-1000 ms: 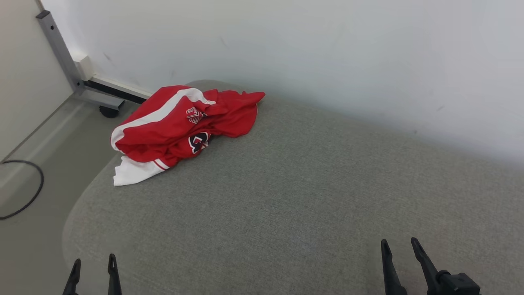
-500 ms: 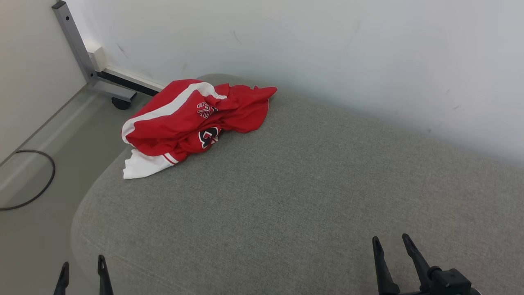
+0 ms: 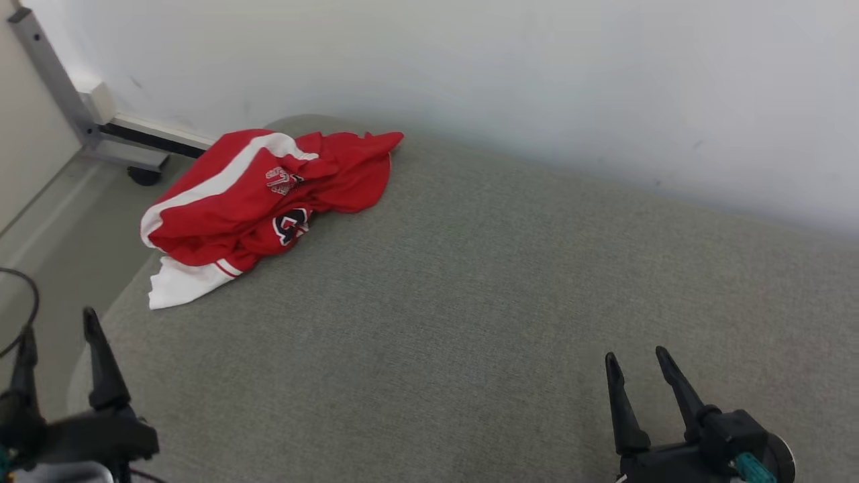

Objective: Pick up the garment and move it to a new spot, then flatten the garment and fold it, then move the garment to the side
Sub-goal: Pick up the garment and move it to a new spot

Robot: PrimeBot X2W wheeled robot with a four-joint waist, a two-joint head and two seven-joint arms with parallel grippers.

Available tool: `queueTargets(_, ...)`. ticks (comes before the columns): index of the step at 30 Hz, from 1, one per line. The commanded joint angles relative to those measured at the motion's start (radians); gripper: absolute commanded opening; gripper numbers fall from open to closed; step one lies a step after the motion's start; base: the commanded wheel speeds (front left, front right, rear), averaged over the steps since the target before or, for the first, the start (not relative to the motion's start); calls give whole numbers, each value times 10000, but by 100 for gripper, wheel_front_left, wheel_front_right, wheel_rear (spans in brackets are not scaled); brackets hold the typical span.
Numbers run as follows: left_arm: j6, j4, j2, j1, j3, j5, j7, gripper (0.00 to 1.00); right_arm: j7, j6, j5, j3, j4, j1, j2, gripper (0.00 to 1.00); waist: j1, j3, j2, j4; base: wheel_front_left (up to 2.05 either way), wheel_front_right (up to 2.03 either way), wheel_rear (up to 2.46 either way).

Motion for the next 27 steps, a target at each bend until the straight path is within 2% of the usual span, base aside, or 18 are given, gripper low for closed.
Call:
queueTargets(1, -61, 50, 111, -523, 177, -123, -33, 100, -6, 33, -107, 22, -61, -275, -30, 100, 0, 811, 0, -911, 0, 0, 0)
queueTargets(6, -225, 487, 646, -1926, 613, -331, -33, 100, -6, 33, -189, 11, -249, -863, -29, 100, 0, 1725, 0, -1892, 0, 0, 0)
queueTargets(8, -232, 627, 740, -2231, 618, -365, -33, 100, -6, 33, -195, -51, -283, -972, -27, 100, 0, 1897, 0, -2050, 0, 0, 0)
queueTargets(12, -331, 1366, 1401, -3322, 753, -678, -33, 100, -6, 33, -168, -96, -401, -1387, -24, 100, 0, 2637, 0, -2731, 0, 0, 0)
queueTargets(16, -406, 2320, 2203, -4319, 635, -964, -33, 100, -6, 34, -30, -142, -480, -1739, -22, 100, 0, 3212, 0, -3289, 0, 0, 0)
queueTargets(27, -391, 4710, 3720, -5953, -270, -1631, 708, 100, -6, 34, 190, -116, -706, -2163, -18, 100, 0, 3973, 0, -4231, 0, 0, 0)
